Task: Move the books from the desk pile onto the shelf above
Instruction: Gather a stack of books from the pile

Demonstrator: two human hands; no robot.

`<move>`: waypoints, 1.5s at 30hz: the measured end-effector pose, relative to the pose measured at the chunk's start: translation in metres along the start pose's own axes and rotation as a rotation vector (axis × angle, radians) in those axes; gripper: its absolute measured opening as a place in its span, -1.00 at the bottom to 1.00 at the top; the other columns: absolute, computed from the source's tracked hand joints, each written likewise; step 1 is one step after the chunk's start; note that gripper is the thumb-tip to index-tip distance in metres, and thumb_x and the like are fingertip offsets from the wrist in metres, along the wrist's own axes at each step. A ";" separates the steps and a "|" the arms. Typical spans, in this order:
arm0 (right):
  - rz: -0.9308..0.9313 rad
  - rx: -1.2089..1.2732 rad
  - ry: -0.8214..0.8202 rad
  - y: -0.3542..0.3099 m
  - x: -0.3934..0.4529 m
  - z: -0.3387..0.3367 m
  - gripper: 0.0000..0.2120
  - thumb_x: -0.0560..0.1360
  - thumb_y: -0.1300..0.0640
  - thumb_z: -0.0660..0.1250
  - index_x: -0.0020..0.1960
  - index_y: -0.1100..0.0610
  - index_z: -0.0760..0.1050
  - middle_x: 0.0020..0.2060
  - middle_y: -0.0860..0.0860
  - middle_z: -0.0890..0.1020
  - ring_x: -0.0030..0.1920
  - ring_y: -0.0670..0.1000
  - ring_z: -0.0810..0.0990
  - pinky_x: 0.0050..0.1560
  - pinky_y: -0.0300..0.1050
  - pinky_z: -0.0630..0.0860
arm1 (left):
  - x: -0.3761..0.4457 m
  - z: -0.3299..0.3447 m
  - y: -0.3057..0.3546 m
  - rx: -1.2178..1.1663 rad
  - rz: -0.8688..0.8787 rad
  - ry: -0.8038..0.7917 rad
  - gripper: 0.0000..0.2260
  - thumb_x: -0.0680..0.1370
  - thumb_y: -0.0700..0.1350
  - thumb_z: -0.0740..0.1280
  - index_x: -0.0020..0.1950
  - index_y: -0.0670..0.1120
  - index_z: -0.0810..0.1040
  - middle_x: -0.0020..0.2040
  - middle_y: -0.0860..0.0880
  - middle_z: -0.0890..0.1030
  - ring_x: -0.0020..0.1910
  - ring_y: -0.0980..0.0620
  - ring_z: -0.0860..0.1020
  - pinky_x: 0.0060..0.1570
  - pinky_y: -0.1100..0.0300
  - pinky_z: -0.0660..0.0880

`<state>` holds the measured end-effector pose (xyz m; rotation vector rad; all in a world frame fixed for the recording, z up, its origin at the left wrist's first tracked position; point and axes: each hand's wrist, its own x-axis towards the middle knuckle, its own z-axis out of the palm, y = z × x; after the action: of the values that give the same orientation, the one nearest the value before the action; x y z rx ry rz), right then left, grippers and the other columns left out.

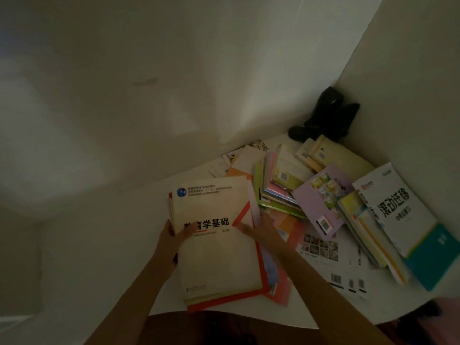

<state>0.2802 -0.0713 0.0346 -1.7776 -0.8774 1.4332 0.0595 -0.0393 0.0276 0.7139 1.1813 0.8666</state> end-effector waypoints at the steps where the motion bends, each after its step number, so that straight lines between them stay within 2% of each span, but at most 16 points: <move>1: 0.002 0.007 -0.032 -0.001 0.003 -0.002 -0.32 0.31 -0.01 0.53 0.31 0.13 0.31 0.14 -0.01 0.56 0.02 -0.07 0.61 -0.18 -0.25 0.57 | -0.005 0.001 0.005 0.019 0.040 -0.029 -0.65 0.32 -0.20 0.51 0.06 -0.03 0.54 -0.09 -0.07 0.69 -0.16 -0.08 0.67 -0.32 0.06 0.61; 2: -0.004 0.017 -0.056 -0.005 0.002 -0.004 -0.34 0.28 0.00 0.55 0.29 0.13 0.36 0.11 0.01 0.60 -0.01 -0.08 0.63 -0.19 -0.26 0.58 | -0.010 0.001 0.011 0.047 0.076 -0.036 -0.64 0.32 -0.21 0.51 0.07 -0.01 0.53 -0.06 -0.06 0.69 -0.14 -0.07 0.67 -0.31 0.07 0.61; 4: -0.059 0.039 -0.066 -0.013 -0.008 -0.007 -0.55 0.31 0.12 0.54 0.14 0.09 0.47 -0.02 -0.04 0.65 -0.10 -0.15 0.65 -0.25 -0.31 0.55 | -0.021 0.000 0.024 0.100 0.148 -0.016 -0.58 0.32 -0.20 0.54 0.10 0.05 0.51 -0.04 -0.03 0.68 -0.10 -0.06 0.66 -0.27 0.06 0.61; 6: -0.137 0.120 -0.049 -0.019 -0.022 -0.006 -0.63 0.36 0.22 0.49 0.12 0.07 0.47 -0.06 -0.10 0.63 -0.11 -0.19 0.64 -0.31 -0.37 0.52 | -0.035 0.001 0.040 0.143 0.225 -0.009 -0.45 0.19 -0.04 0.57 0.14 0.06 0.49 -0.03 -0.01 0.68 -0.10 -0.04 0.67 -0.24 0.02 0.62; 8: -0.236 0.165 -0.037 -0.033 -0.040 -0.001 -0.55 0.36 0.16 0.47 0.21 0.06 0.42 -0.01 -0.12 0.61 -0.06 -0.20 0.63 -0.30 -0.39 0.52 | -0.054 0.002 0.059 0.183 0.306 0.017 -0.39 0.14 0.03 0.56 0.15 0.04 0.49 -0.03 -0.01 0.68 -0.12 -0.02 0.67 -0.24 0.02 0.62; 10: -0.314 0.176 -0.067 -0.054 -0.059 0.007 -0.42 0.32 0.04 0.45 0.30 0.03 0.36 0.11 -0.08 0.57 0.09 -0.06 0.60 -0.21 -0.32 0.57 | -0.081 0.003 0.081 0.195 0.390 0.064 -0.47 0.21 -0.04 0.60 0.11 0.06 0.49 -0.04 0.01 0.67 -0.11 -0.03 0.66 -0.23 0.03 0.62; 11: -0.356 0.175 -0.083 -0.068 -0.068 0.010 -0.44 0.32 0.03 0.45 0.28 0.04 0.37 0.13 -0.04 0.57 0.10 -0.01 0.60 -0.17 -0.26 0.59 | -0.096 0.003 0.093 0.189 0.435 0.089 -0.52 0.25 -0.07 0.58 0.10 0.07 0.49 -0.03 0.02 0.67 -0.09 -0.03 0.66 -0.21 0.02 0.62; 14: -0.508 0.153 -0.118 -0.113 -0.105 0.021 -0.65 0.40 0.11 0.45 0.13 0.07 0.44 0.05 0.00 0.62 -0.02 -0.04 0.65 -0.12 -0.13 0.62 | -0.153 -0.004 0.128 0.175 0.573 0.159 -0.55 0.29 -0.07 0.50 0.13 0.04 0.49 0.03 -0.02 0.66 -0.06 -0.03 0.66 -0.14 -0.01 0.61; 19: -0.739 0.199 -0.282 -0.199 -0.189 0.057 -0.69 0.39 0.19 0.44 0.08 0.14 0.44 -0.06 0.00 0.65 -0.13 -0.01 0.66 -0.24 -0.19 0.61 | -0.268 -0.022 0.200 0.130 0.804 0.284 -0.59 0.30 -0.11 0.46 0.12 0.04 0.49 -0.04 0.06 0.68 -0.07 0.02 0.66 -0.20 0.14 0.60; 23: -0.884 0.244 -0.412 -0.265 -0.259 0.092 -0.65 0.35 0.15 0.47 0.08 0.14 0.46 -0.06 0.03 0.67 -0.13 0.02 0.68 -0.17 -0.08 0.63 | -0.356 -0.042 0.258 0.154 0.961 0.403 -0.58 0.29 -0.12 0.45 0.12 -0.02 0.50 -0.01 -0.03 0.68 -0.10 -0.03 0.67 -0.22 0.09 0.61; 26: -0.979 0.296 -0.491 -0.313 -0.309 0.117 -0.61 0.34 0.16 0.48 0.12 0.17 0.47 -0.05 0.04 0.67 -0.12 0.02 0.68 -0.19 -0.12 0.64 | -0.413 -0.053 0.301 0.183 1.073 0.487 -0.65 0.31 -0.14 0.46 0.07 -0.02 0.50 -0.09 -0.03 0.69 -0.14 -0.04 0.67 -0.27 0.10 0.61; 30: -1.099 0.388 -0.603 -0.385 -0.363 0.148 -0.54 0.30 0.18 0.49 0.15 0.26 0.48 -0.03 0.12 0.68 -0.07 0.08 0.68 -0.09 -0.05 0.63 | -0.471 -0.069 0.369 0.230 1.259 0.572 -0.68 0.38 -0.15 0.48 0.10 -0.05 0.53 -0.05 -0.06 0.69 -0.12 -0.05 0.67 -0.17 0.02 0.62; 32: -1.170 0.430 -0.645 -0.424 -0.386 0.162 -0.57 0.34 0.22 0.47 0.17 0.29 0.48 -0.01 0.15 0.67 -0.06 0.10 0.68 -0.08 -0.06 0.62 | -0.493 -0.078 0.408 0.259 1.360 0.579 -0.67 0.39 -0.16 0.48 0.12 -0.08 0.52 -0.04 -0.06 0.68 -0.11 -0.04 0.67 -0.18 0.04 0.62; 35: -1.286 0.490 -0.714 -0.484 -0.413 0.184 -0.59 0.39 0.22 0.45 0.20 0.27 0.48 0.00 0.12 0.67 -0.05 0.06 0.68 -0.06 -0.10 0.62 | -0.521 -0.090 0.467 0.331 1.500 0.582 -0.57 0.39 -0.12 0.48 0.22 -0.13 0.48 0.02 -0.07 0.67 -0.09 -0.01 0.67 -0.17 0.08 0.62; 39: -1.415 0.538 -0.701 -0.550 -0.428 0.218 -0.61 0.42 0.18 0.45 0.21 0.23 0.49 0.01 0.07 0.67 -0.02 0.03 0.67 0.03 -0.09 0.58 | -0.533 -0.107 0.526 0.349 1.632 0.580 -0.56 0.40 -0.12 0.48 0.22 -0.13 0.46 -0.01 -0.03 0.67 -0.13 0.03 0.67 -0.24 0.17 0.60; 45: -1.398 0.550 -0.708 -0.605 -0.388 0.267 -0.62 0.44 0.24 0.42 0.23 0.28 0.48 0.01 0.12 0.66 -0.05 0.06 0.67 -0.06 -0.09 0.59 | -0.492 -0.143 0.573 0.312 1.621 0.608 -0.57 0.37 -0.14 0.50 0.17 -0.09 0.44 0.00 -0.04 0.65 -0.14 0.03 0.67 -0.23 0.12 0.62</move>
<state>-0.0984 -0.0441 0.7010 0.0119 -1.4290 1.0460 -0.2619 -0.1765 0.7122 1.8103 1.0999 2.3776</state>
